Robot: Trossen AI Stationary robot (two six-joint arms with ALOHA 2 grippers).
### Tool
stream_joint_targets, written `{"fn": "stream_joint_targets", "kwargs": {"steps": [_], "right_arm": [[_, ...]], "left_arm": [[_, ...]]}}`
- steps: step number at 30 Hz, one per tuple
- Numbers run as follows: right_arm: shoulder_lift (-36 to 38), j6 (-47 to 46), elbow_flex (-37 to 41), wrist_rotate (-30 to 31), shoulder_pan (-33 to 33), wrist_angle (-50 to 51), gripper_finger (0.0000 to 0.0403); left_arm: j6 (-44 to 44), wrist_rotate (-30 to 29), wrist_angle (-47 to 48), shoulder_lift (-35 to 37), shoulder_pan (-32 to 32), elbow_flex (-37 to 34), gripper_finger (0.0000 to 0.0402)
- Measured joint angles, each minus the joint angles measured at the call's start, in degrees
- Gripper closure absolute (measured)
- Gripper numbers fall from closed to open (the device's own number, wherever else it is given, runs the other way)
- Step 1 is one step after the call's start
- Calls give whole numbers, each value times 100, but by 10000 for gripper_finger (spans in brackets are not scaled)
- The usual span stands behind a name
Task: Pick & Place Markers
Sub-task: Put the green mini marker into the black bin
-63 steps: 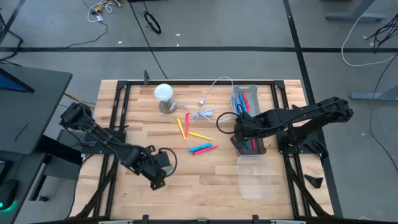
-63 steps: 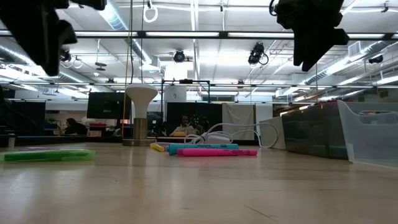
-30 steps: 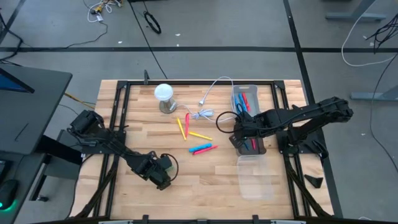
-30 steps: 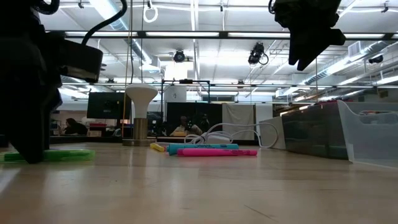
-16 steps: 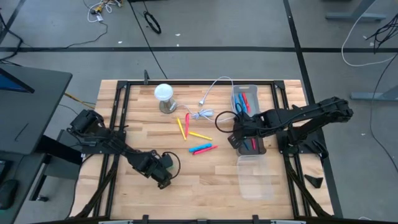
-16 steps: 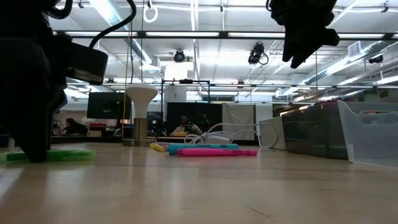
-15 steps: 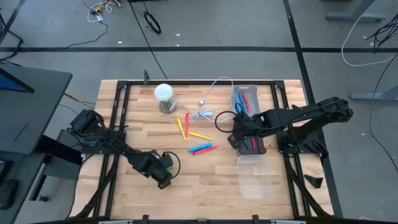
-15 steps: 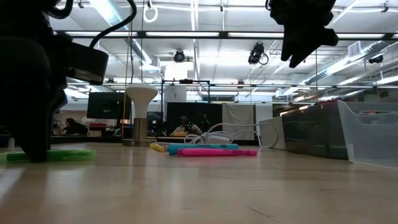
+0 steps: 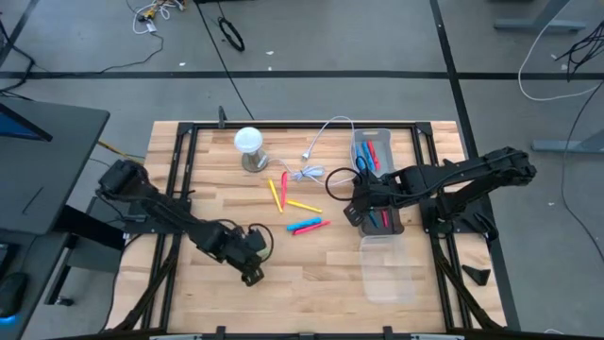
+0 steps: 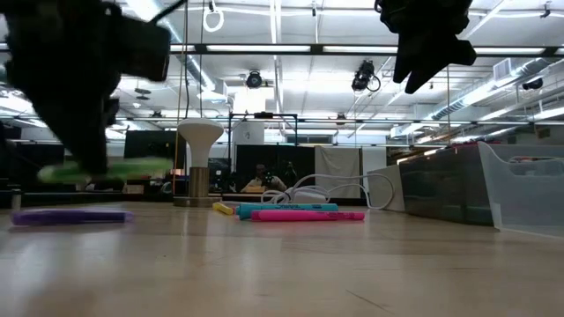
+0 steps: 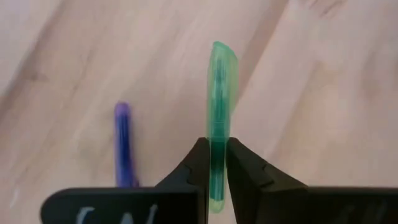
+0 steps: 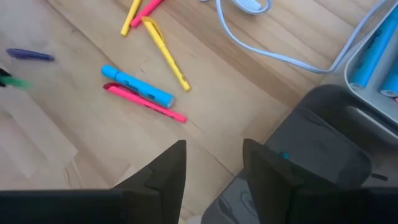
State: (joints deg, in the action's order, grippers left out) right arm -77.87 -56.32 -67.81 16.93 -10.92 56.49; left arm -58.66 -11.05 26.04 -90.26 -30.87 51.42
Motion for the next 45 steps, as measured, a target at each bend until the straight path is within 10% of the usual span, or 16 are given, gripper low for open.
{"fn": "stream_joint_targets", "kwargs": {"steps": [21, 45], "right_arm": [[-2, 346, 0, 2, 0, -633, 243], [-2, 2785, 0, 7, -7, -4729, 243]], "left_arm": [[1515, -2326, -1561, 1854, 577, 2, 367], [3984, -1234, -5719, 1869, 1890, 7, 367]]}}
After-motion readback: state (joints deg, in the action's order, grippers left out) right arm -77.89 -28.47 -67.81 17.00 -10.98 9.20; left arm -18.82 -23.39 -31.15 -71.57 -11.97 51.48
